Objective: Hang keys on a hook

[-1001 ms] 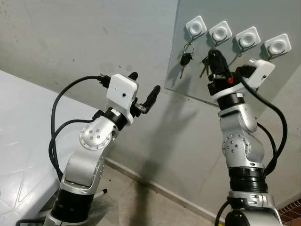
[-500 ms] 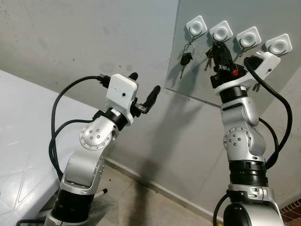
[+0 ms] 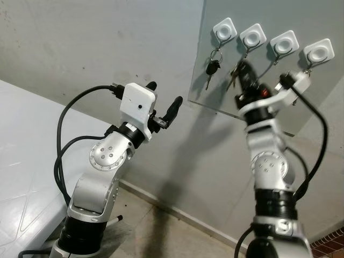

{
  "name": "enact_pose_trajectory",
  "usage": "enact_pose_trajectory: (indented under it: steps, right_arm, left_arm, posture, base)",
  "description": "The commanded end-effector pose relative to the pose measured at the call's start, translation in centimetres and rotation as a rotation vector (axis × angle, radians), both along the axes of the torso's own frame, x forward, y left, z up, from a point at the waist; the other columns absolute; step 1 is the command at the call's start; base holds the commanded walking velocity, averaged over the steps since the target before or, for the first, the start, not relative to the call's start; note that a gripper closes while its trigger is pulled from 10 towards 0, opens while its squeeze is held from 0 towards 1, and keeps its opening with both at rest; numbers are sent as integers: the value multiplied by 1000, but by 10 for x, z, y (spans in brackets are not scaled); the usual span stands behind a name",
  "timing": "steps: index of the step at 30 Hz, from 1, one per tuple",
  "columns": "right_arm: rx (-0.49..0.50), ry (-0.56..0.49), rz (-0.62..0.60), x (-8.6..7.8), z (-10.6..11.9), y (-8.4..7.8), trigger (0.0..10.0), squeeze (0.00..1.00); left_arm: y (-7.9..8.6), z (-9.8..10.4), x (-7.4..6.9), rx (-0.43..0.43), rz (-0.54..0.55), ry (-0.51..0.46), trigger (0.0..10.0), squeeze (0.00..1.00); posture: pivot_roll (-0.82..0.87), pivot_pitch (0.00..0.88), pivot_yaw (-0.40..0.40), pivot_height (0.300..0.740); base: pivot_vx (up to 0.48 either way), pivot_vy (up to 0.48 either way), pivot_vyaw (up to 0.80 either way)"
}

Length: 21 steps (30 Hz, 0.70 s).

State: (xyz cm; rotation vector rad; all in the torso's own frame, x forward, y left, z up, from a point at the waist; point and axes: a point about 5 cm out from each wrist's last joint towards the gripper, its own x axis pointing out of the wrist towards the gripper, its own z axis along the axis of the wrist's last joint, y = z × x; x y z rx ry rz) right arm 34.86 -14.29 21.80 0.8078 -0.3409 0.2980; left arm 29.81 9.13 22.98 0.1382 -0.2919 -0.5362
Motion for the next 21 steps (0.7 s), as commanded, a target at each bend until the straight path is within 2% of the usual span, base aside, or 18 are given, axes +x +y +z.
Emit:
enact_pose_trajectory:
  steps: [1, 12, 21]
  right_arm:
    - [8, -40, 4, -1, 10, 0, 10000, 0]
    - [11, -124, 47, -7, 24, 1, 10000, 0]
    - [17, -168, 42, -5, 38, 0, 10000, 0]
  left_arm:
    - [-1, 8, -1, -3, -2, -26, 10000, 0]
    - [1, 9, -1, -6, 7, -22, 10000, 0]
    - [0, 9, 0, -8, 5, -21, 10000, 0]
  posture:
    - [-67, 0, -25, 740]
    - [-65, 0, -24, 740]
    - [-63, 0, -26, 740]
  base:
    - [0, 0, 0]
    - [0, 0, 0]
    - [0, 0, 0]
